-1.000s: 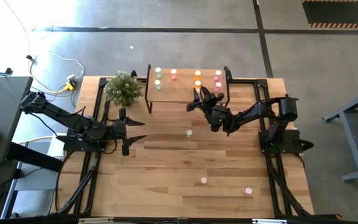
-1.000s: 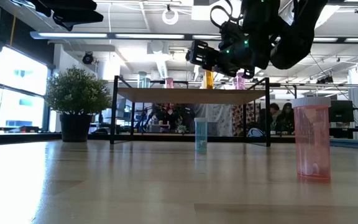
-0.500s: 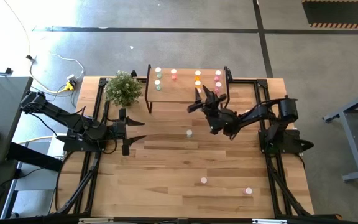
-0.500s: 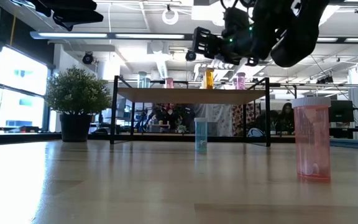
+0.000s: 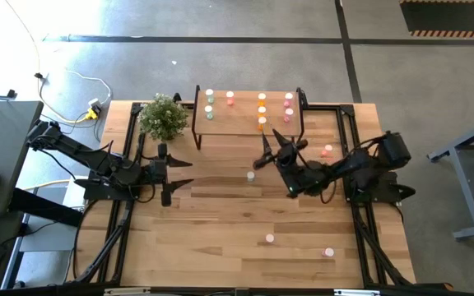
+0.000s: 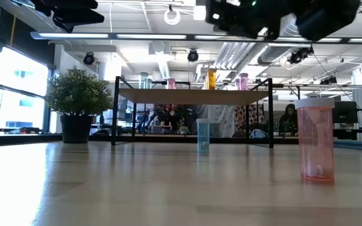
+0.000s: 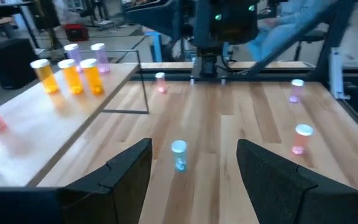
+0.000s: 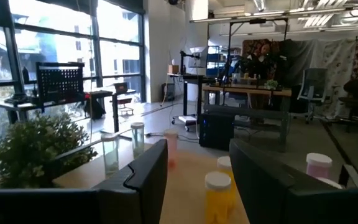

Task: Pick and place medicine bottles onto shelf by color
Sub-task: Put the blue pill bottle on the shelf aligned with the other blue pill bottles

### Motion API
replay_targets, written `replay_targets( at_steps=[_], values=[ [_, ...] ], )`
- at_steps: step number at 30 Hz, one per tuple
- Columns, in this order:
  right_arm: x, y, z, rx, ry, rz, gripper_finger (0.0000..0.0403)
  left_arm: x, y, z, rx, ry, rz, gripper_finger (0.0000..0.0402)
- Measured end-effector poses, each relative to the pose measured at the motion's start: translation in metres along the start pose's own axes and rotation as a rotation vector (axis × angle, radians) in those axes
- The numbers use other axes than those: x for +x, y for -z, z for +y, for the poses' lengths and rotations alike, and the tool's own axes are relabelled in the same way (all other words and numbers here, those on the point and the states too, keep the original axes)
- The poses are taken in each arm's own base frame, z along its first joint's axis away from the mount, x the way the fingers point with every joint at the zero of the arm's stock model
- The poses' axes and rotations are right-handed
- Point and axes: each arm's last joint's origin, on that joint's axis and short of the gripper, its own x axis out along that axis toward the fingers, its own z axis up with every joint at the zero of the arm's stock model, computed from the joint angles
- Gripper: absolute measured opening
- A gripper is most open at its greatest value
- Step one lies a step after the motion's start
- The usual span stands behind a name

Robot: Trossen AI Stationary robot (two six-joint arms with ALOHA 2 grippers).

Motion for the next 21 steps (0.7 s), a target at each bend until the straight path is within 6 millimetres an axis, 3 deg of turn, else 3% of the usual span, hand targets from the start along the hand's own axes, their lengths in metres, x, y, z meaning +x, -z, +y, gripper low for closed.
replay_targets(
  at_steps=[12, 16, 21],
  values=[
    [-0.084, -0.028, 0.007, 0.080, -0.173, 0.079, 0.0166, 0.000, 0.001, -0.004, -0.047, 0.115, 0.019, 0.0225],
    [-0.111, -0.031, 0.011, 0.103, -0.334, 0.055, 0.0166, 0.000, 0.001, -0.004, -0.047, 0.116, 0.018, 0.0225],
    [-0.136, -0.031, 0.019, 0.252, -0.663, 0.025, 0.0166, 0.000, 0.001, -0.004, -0.049, 0.116, 0.018, 0.0225]
  ],
)
